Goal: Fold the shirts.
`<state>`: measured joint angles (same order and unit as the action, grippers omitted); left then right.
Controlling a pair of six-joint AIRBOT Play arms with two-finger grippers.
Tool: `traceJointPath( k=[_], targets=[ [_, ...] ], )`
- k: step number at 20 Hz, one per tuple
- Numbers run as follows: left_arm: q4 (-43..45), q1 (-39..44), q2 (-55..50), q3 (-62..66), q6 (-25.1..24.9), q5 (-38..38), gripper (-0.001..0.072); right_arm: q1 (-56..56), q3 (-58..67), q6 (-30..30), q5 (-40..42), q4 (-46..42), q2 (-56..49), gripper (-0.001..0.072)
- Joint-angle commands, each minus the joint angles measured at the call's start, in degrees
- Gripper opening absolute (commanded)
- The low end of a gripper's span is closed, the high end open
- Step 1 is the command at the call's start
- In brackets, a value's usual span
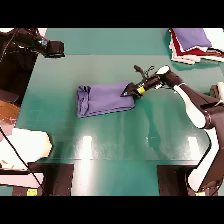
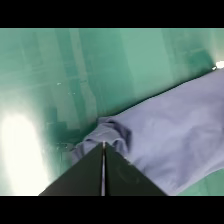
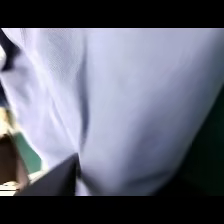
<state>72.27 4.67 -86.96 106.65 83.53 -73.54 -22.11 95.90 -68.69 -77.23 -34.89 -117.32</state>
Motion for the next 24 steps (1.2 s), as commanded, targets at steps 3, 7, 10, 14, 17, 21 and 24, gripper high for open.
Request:
traceJointPath(
  k=[3, 7, 10, 14, 17, 21, 24],
  targets=[
    [-1.0, 0.0, 0.0, 0.0, 0.1, -0.7, 0.0022, -1.0, 0.9, 1.2, -1.2, 0.9, 0.1, 0.0022],
    [-2.7, 0.0, 0.0, 0.0, 0.0, -1.1, 0.0022, 4.6, 0.9, -1.0, -2.8, -1.7, 9.2, 0.0022],
    [-4.8, 0.0, 0.0, 0.0, 0.0, -0.8, 0.0022, 13.7, 0.9, -2.8, -2.6, -4.5, 19.3, 0.0022],
    [-7.8, 0.0, 0.0, 0.0, 0.0, 0.1, 0.0022, 27.8, 0.9, -3.4, -0.7, -9.5, 27.7, 0.0022],
    [-9.1, 0.0, 0.0, 0.0, 0.1, 0.6, 0.0022, 37.6, 0.9, -3.3, 0.9, -9.8, 29.1, 0.0021],
    [-10.4, 0.0, 0.0, 0.0, 0.1, 0.5, 0.0022, 47.6, 0.9, -2.8, 8.7, -9.9, 27.2, 0.0021],
    [-11.3, 0.0, 0.0, 0.0, 0.1, 0.4, 0.0022, 52.0, 0.9, -1.3, 12.2, -9.8, 25.2, 0.0021]
  ],
)
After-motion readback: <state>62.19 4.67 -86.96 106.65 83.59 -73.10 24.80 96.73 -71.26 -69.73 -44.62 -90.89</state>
